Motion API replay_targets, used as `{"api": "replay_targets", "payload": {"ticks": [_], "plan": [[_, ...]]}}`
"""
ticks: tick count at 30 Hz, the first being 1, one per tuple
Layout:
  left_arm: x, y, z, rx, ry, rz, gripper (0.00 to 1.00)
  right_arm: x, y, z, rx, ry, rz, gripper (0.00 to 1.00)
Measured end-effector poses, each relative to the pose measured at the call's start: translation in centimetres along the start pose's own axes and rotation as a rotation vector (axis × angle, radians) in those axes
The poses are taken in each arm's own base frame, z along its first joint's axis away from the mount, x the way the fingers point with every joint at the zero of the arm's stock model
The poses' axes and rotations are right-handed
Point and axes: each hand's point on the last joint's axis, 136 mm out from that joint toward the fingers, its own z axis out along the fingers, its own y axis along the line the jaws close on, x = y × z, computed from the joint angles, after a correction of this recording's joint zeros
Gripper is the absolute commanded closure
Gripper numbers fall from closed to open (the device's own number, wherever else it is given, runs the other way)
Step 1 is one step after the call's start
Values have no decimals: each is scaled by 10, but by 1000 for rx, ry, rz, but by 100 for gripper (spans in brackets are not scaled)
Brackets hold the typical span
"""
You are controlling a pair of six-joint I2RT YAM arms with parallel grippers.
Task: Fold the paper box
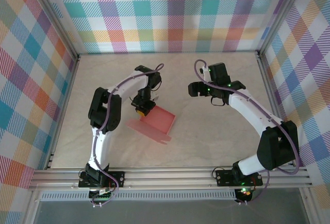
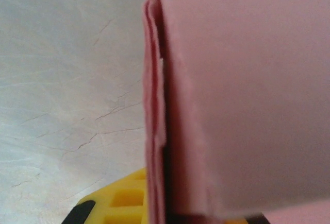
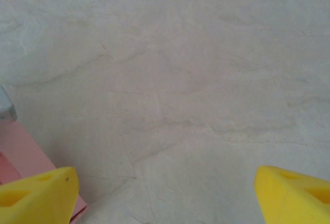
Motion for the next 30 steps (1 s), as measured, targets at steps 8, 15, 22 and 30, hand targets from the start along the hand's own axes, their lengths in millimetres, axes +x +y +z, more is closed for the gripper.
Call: {"api": "replay_targets", "payload": {"ticks": [8,15,22,30], "plan": [[-8,-2,-14,13,-16,4,48,4,-3,1,5,8,1,12],[-25,-9,-43,52,-121,-7,18,5,4,1,-39,15,-28,11],[-36,15,-82,4,-383,-129,2,8,9,15,-72,40,-70,10],[35,104,-159,-68,-869,-520,0,19,41,50,-82,141,-208,19]]}}
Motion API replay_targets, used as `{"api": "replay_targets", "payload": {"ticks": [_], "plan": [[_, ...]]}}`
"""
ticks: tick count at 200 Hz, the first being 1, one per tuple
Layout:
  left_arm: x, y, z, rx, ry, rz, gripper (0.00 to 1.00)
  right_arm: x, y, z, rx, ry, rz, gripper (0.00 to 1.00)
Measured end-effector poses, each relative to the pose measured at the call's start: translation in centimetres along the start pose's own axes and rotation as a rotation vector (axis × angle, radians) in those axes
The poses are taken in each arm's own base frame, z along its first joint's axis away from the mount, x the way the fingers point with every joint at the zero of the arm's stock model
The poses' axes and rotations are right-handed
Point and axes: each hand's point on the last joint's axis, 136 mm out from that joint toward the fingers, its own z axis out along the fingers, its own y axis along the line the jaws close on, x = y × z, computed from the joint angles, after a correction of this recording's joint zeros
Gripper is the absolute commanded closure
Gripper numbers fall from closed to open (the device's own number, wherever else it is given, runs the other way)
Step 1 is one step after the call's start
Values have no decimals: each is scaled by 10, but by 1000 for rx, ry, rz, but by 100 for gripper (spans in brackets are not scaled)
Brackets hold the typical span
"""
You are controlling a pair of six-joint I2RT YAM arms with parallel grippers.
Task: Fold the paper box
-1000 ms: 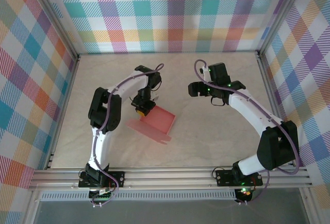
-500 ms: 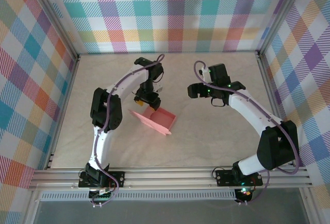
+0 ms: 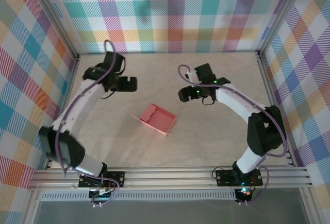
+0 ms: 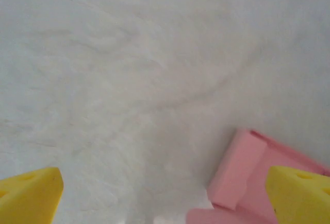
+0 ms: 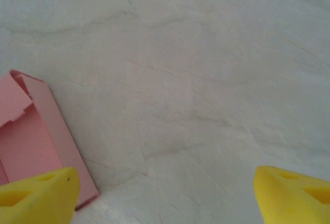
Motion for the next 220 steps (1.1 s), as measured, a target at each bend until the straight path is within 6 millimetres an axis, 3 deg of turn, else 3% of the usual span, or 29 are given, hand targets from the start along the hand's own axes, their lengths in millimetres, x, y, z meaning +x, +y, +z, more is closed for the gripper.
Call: {"api": "replay_targets", "payload": {"ticks": [20,51,118,170,220], "plan": [[15,19,-14,-24,-79,-69,0,-7,25,17,-22,20,-70,26],[42,32,-20,-31,-122,-113,0,-7,63,44,-61,68,-154,35],[52,40,-43,-23,-191,-132,0,21,116,88,-73,173,-275,56],[53,39,-41,-19,-186,-131,0,31,111,104,-36,208,-241,83],[60,35,-35,1,-163,-126,0,24,91,105,76,181,-161,93]]}}
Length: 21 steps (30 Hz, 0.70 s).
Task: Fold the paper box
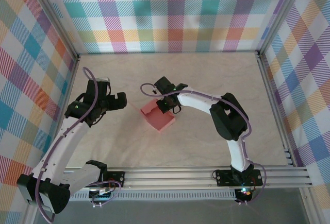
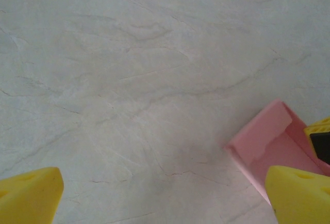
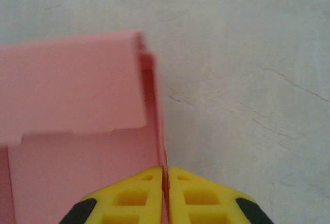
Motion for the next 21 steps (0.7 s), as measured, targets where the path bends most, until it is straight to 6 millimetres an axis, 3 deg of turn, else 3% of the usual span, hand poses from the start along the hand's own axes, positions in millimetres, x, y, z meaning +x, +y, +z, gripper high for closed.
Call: {"api": "replay_targets", "payload": {"ticks": [5,13,16,21], "plan": [[2,-5,4,30,4,-3,0,4,-23,-5,59,-22,163,95],[-2,-14,7,77,-10,-12,0,34,-90,-31,239,-91,545,92],[-3,-18,11,95,-11,-16,0,44,-98,-37,262,-121,661,81],[3,-21,17,110,11,-17,0,55,-97,-32,219,-138,738,42]]}}
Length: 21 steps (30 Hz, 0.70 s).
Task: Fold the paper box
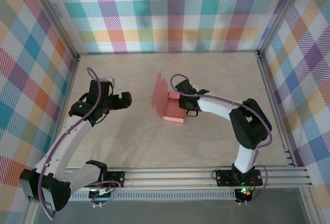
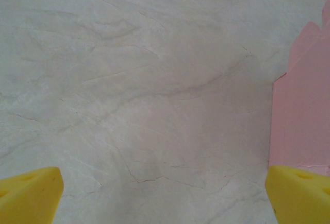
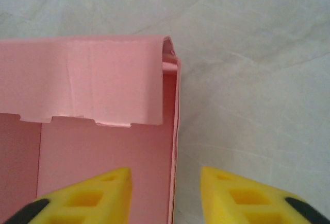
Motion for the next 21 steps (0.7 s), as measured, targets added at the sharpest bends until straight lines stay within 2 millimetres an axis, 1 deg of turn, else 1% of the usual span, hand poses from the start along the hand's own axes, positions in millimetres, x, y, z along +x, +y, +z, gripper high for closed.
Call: {"api": "replay_targets", "payload": {"ticks": [3,6,9,12,16,18,21], "plan": [[2,0,1,2,6,0,0,3,-1,-2,-38,-4,-17,31],[5,-2,3,14,11,0,0,-4,-4,-16,-94,-31,-73,28],[11,-7,9,54,13,-13,0,-24,-1,-35,-202,-69,-137,28],[26,-14,17,102,35,-40,0,-47,4,-47,-353,-69,-245,29],[55,-26,29,146,101,-59,0,-73,13,-48,-500,-50,-434,37],[63,-33,30,168,118,-55,0,-87,18,-41,-555,-31,-499,51],[68,-41,31,190,128,-52,0,-106,25,-25,-609,4,-564,62]]}}
